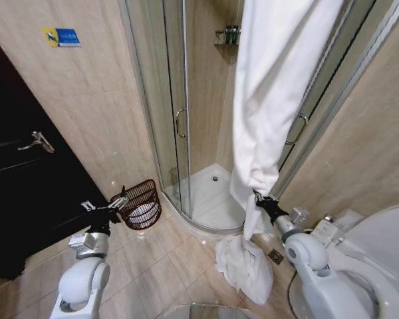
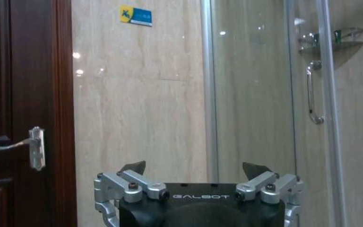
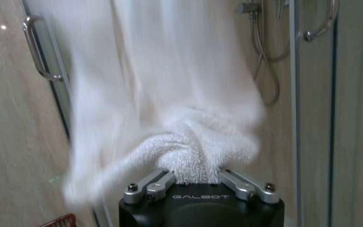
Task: Discard the used towel into the hamper.
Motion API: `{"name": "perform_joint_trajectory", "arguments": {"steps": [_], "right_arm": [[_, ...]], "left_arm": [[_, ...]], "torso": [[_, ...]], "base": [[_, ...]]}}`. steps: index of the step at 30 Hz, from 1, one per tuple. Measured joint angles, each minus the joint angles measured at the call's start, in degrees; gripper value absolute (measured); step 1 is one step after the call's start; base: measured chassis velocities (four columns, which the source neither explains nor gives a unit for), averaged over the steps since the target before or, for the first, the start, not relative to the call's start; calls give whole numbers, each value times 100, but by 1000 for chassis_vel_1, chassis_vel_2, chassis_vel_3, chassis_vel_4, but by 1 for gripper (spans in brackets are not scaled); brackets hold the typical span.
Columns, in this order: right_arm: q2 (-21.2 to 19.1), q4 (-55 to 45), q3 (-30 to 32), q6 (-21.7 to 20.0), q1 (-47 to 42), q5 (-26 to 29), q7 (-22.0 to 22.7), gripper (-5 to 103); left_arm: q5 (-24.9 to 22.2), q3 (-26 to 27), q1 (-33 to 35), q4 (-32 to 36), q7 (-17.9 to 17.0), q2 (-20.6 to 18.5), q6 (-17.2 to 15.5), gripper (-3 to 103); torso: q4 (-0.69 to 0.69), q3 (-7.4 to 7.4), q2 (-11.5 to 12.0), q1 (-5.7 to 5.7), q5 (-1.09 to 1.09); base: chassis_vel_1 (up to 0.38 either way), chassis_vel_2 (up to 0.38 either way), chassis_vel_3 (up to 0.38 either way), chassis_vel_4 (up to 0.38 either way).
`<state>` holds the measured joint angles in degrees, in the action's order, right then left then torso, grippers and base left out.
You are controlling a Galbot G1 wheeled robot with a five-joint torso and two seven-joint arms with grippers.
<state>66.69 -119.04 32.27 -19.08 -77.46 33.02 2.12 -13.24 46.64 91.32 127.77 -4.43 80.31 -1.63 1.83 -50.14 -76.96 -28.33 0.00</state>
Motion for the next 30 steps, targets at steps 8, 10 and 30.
{"name": "perform_joint_trajectory", "arguments": {"steps": [8, 10, 30], "right_arm": [[54, -102, -32, 8, 81, 24, 25, 9], [53, -100, -18, 18, 129, 34, 37, 9], [-183, -1896, 277, 151, -242, -6, 402, 9]], "left_arm": [[9, -69, -143, -83, 0, -69, -14, 100], [17, -103, -164, -90, 0, -71, -15, 100], [261, -495, -261, 100, -70, 116, -274, 100]], "torso": [[2, -1, 1, 0, 4], [1, 0, 0, -1, 0], [0, 1, -1, 0, 0]], "base": [[0, 0, 0, 0], [0, 0, 0, 0], [0, 0, 0, 0]]}}
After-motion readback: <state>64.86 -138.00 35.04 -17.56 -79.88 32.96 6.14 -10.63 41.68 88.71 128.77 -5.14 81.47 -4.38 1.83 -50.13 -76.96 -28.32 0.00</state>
